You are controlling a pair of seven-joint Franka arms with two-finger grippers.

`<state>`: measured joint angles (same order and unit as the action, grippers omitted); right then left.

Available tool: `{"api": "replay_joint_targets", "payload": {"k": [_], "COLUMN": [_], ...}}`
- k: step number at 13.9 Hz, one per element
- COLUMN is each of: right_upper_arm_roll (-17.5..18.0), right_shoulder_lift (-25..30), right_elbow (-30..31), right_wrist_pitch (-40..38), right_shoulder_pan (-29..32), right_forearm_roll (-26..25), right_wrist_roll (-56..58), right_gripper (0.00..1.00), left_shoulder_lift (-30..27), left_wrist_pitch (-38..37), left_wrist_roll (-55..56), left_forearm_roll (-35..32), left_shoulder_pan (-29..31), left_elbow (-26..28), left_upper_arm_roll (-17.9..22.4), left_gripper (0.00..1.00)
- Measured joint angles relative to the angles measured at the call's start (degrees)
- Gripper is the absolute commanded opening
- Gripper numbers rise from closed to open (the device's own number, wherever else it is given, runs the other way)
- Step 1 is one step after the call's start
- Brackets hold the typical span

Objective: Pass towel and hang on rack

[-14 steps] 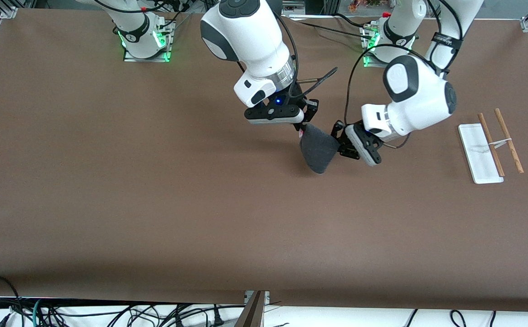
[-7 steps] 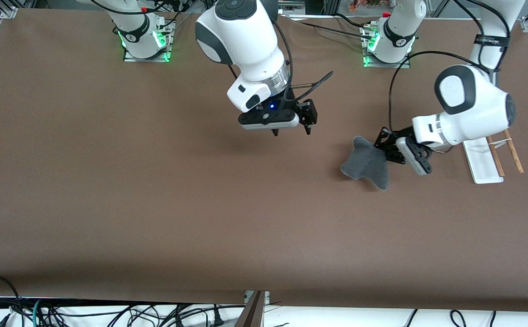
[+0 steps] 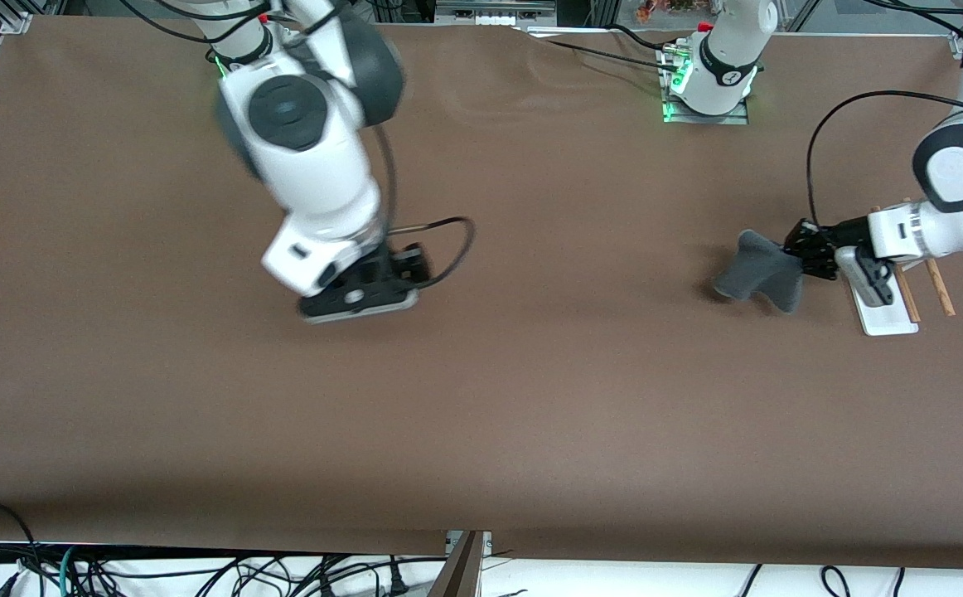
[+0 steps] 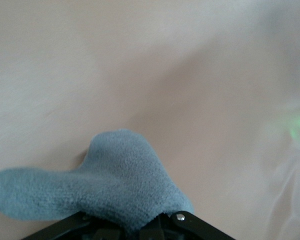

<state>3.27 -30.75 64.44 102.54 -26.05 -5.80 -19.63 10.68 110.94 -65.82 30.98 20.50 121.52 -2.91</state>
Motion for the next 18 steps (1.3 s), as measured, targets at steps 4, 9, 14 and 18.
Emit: {"api": "replay_joint_targets", "payload": {"k": [4, 9, 14, 18], "right_upper_arm_roll": [-2.5, -3.1, -3.0, -3.0], "right_shoulder_lift": [3.0, 9.0, 20.1, 26.4], "right_elbow": [-0.1, 5.5, 19.7, 26.3], "right_wrist_pitch": [-2.2, -3.1, -3.1, -4.0], "right_shoulder_pan": [8.7, 20.4, 24.5, 25.7], "right_forearm_roll": [0.0, 0.0, 0.0, 0.0], "right_wrist_roll": [7.8, 15.4, 16.2, 16.2], "right_gripper": [1.00, 1.00, 1.00, 1.00], "left_shoulder_lift": [4.6, 10.6, 13.4, 16.3], "left_wrist_pitch": [-8.7, -15.4, -17.3, -18.7], "left_wrist_roll": [-5.6, -13.2, -20.2, -22.2], "left_forearm_roll": [-7.8, -14.3, -17.9, -18.0], "left_shoulder_pan": [9.2, 16.4, 20.7, 21.7], "left_elbow": [-9.4, -21.7, -27.7, -29.9], "left_upper_arm_roll": [0.1, 0.1, 0.1, 0.1], "left_gripper": [0.00, 0.00, 0.00, 0.00]}}
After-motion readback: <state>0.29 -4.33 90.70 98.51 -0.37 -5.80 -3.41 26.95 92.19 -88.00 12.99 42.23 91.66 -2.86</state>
